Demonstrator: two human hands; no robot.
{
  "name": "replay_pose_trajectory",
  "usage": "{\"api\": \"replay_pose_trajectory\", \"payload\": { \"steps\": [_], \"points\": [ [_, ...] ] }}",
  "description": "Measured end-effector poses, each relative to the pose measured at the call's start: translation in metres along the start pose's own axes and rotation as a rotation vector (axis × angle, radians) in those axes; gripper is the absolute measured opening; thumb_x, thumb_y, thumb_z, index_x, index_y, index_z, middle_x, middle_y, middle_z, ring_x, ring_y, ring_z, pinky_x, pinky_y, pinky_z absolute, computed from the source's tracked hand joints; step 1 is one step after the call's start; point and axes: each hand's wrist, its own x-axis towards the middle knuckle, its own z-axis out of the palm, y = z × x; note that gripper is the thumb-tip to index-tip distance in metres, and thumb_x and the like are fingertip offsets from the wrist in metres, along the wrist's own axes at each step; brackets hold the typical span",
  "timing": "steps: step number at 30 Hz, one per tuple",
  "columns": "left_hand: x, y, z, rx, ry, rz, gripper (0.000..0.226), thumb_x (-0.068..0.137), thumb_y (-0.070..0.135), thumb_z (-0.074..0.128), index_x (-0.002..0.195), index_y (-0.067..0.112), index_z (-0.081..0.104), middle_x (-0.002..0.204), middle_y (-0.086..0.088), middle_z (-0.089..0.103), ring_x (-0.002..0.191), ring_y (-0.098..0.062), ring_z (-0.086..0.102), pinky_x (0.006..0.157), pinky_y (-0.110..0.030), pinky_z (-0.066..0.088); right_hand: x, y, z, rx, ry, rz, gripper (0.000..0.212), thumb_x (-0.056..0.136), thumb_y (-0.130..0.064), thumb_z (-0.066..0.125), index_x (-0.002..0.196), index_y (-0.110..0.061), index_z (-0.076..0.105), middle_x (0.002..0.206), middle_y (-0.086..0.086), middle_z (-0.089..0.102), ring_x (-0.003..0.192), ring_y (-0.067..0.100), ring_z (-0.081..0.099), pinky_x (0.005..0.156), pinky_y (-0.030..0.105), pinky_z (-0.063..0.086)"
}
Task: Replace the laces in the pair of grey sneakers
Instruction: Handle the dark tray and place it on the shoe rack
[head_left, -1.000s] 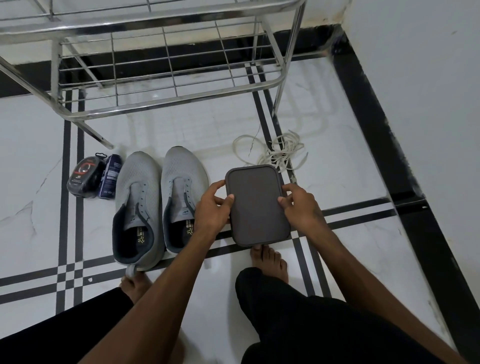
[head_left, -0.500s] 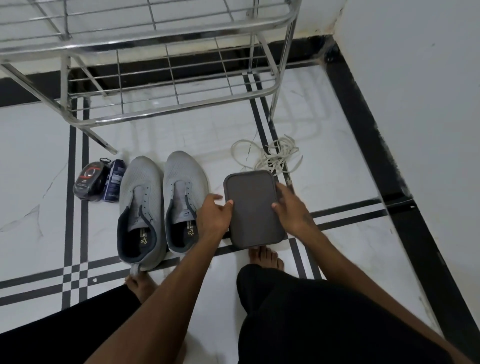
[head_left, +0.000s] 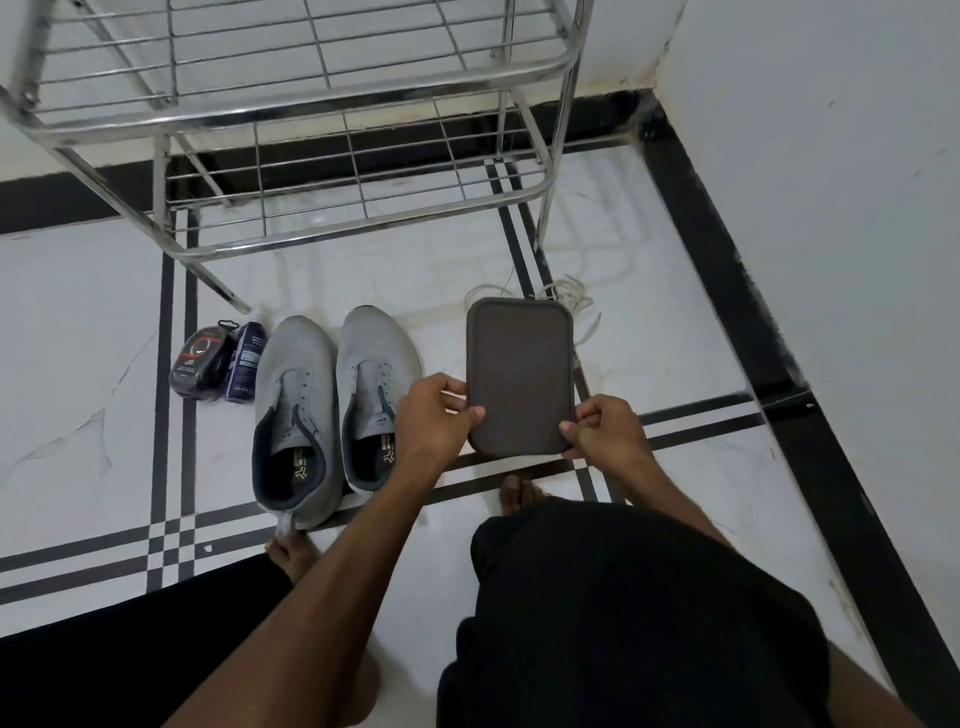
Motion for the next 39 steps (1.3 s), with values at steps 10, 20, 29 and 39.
{"api": "replay_pose_trajectory", "payload": {
  "steps": [10, 20, 29, 39],
  "points": [
    [0.01, 0.099, -0.056, -0.455, 0.112, 0.141, 0.031, 0.085, 0.004, 0.074, 0.115, 0.005, 0.068, 0.096, -0.007, 0.071, 0.091, -0.015, 0.068, 0.095, -0.031, 0.055, 0.002, -0.11, -0.056, 0.349, 0.036, -0.292, 0.01, 0.09, -0.004, 0.071, 0.095, 0.004, 0.068, 0.08, 0.012, 0.069, 0.064, 0.018, 0.072, 0.07, 0.033, 0.063],
    [0.039, 0.136, -0.067, -0.582, 0.138, 0.175, 0.032, 0.083, 0.011, 0.077, 0.115, 0.007, 0.071, 0.097, -0.004, 0.076, 0.089, -0.011, 0.071, 0.088, -0.027, 0.058, 0.031, -0.184, -0.085, 0.284, 0.063, -0.319, 0.011, 0.091, -0.004, 0.069, 0.082, 0.002, 0.071, 0.077, 0.013, 0.07, 0.059, 0.019, 0.072, 0.063, 0.026, 0.061],
    [0.039, 0.135, -0.065, -0.637, 0.199, 0.218, 0.037, 0.084, 0.013, 0.077, 0.119, 0.009, 0.071, 0.096, 0.006, 0.076, 0.083, 0.0, 0.071, 0.083, -0.019, 0.057, 0.028, -0.199, -0.089, 0.237, 0.088, -0.389, 0.011, 0.091, -0.005, 0.068, 0.083, 0.002, 0.072, 0.072, 0.008, 0.069, 0.057, 0.013, 0.07, 0.062, 0.024, 0.06],
    [0.044, 0.145, -0.068, -0.678, 0.227, 0.19, 0.035, 0.082, 0.015, 0.079, 0.115, 0.008, 0.073, 0.095, 0.006, 0.076, 0.078, 0.007, 0.068, 0.076, -0.012, 0.055, 0.029, -0.214, -0.093, 0.209, 0.114, -0.404, 0.011, 0.091, -0.006, 0.067, 0.083, -0.002, 0.073, 0.075, 0.009, 0.071, 0.058, 0.013, 0.07, 0.061, 0.024, 0.06]
  ]
}}
